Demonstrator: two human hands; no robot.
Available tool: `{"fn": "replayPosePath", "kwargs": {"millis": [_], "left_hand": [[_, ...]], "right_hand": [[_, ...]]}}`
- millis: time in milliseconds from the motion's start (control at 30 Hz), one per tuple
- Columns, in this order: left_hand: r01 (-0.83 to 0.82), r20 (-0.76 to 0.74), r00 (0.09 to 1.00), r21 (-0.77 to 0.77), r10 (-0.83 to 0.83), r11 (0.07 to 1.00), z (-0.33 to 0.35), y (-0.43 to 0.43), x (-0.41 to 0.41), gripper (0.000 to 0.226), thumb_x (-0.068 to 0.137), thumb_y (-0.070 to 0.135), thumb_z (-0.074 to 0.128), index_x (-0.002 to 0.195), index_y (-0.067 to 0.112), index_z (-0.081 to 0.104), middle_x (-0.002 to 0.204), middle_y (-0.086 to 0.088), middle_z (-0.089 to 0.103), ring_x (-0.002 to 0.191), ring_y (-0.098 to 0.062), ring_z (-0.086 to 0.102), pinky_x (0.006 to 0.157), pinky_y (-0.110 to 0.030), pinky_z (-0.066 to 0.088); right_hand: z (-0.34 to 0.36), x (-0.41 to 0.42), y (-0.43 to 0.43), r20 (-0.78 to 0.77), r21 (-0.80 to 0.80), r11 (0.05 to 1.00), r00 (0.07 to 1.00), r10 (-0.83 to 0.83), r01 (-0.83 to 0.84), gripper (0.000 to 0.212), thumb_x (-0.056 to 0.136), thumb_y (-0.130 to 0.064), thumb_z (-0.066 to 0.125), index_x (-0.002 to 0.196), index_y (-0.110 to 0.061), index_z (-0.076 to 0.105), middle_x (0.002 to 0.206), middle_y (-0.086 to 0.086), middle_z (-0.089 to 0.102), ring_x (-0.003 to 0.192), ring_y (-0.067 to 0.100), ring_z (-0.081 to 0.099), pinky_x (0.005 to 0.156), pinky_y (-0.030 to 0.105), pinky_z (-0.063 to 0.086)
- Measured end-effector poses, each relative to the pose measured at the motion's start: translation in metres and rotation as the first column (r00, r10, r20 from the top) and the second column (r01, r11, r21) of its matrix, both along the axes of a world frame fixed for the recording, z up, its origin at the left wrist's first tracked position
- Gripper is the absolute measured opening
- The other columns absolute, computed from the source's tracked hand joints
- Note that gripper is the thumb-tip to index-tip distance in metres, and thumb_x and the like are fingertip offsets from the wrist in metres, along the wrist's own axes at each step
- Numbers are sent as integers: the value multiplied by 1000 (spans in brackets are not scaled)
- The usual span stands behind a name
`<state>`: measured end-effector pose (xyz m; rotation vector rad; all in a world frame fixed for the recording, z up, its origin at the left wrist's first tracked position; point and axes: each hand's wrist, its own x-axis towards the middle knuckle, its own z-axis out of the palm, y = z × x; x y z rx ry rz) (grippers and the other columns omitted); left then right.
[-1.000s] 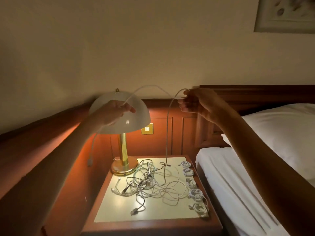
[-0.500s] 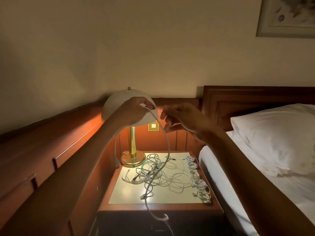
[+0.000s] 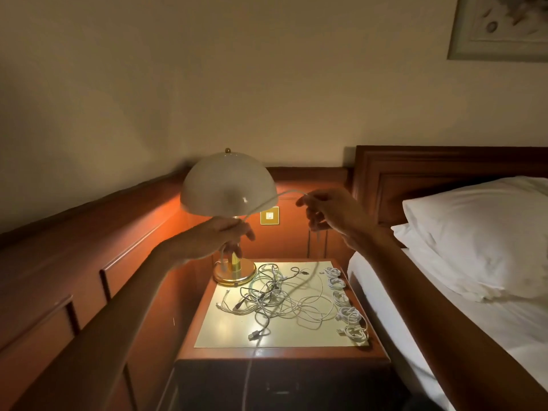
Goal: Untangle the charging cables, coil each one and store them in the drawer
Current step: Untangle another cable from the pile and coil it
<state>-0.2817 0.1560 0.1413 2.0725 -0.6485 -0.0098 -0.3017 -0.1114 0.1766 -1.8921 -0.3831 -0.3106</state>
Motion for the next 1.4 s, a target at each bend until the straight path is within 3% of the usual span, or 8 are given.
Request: {"fn": "replayPosePath", "kwargs": {"millis": [133,267,367,633,867,1100,1300,1400], "left_hand": [[17,-225,972,-206,-65,978,-21,18,-10,32,98,40,46,81,16,60,60,2,31,55,-16,33,57,-30,27],[120,-191,967,-233,-167,965,-19,-8,-26,30,103,33,39,83,11,47,62,4,24,53,-10,19,59,-34,13],[181,-174,958,-251,-228,951,-16,-26,-33,31,104,32,38,81,12,47,63,2,23,51,-9,20,55,-29,16],[171,-247,926,-396,-285,902,-31,-32,-21,32,101,38,45,96,10,59,69,-2,39,61,-16,41,61,-25,41],[291,-287,869,-359,-402,887,-44,-36,-24,34,103,28,39,118,6,60,105,-17,70,100,-32,68,83,-34,52],[24,-221,897,-840,-382,542,-41,-48,-13,30,96,21,46,110,6,68,122,-14,69,115,-25,65,87,-30,57],[-162,-31,986,-458,166,874,-91,-43,26,31,83,54,67,97,26,73,110,2,72,103,-18,68,94,-36,51],[103,-58,992,-177,-115,979,-104,-38,24,22,96,24,59,105,11,73,98,8,75,95,-14,71,88,-32,56]], "right_hand": [[-15,1,-10,87,-479,874,995,-45,81,41,95,-34,65,133,-21,58,99,-4,69,80,12,67,77,30,55],[-33,-3,8,87,-543,836,984,158,-86,59,92,-46,64,146,-38,43,137,-9,56,119,10,53,90,24,44],[-43,1,16,-7,-378,886,958,287,-268,23,96,-22,65,116,-15,72,116,1,73,104,5,67,89,20,49],[-32,3,4,93,91,973,975,202,-210,9,99,-4,55,91,-3,59,76,15,61,62,25,65,65,39,59],[-39,20,12,228,-151,988,973,16,20,8,98,-14,60,95,-15,68,71,1,62,46,3,54,48,18,46],[-125,-8,41,-70,-33,991,990,124,-127,24,100,-31,58,85,-33,76,54,-1,55,45,15,48,50,29,46],[-139,-33,45,6,-563,827,1000,5,-1,18,100,-29,56,105,-26,72,82,-4,71,69,9,67,67,25,55],[-99,-24,28,156,-689,711,987,-45,141,18,97,-34,60,100,-28,76,89,-8,73,79,9,67,80,27,53]]}}
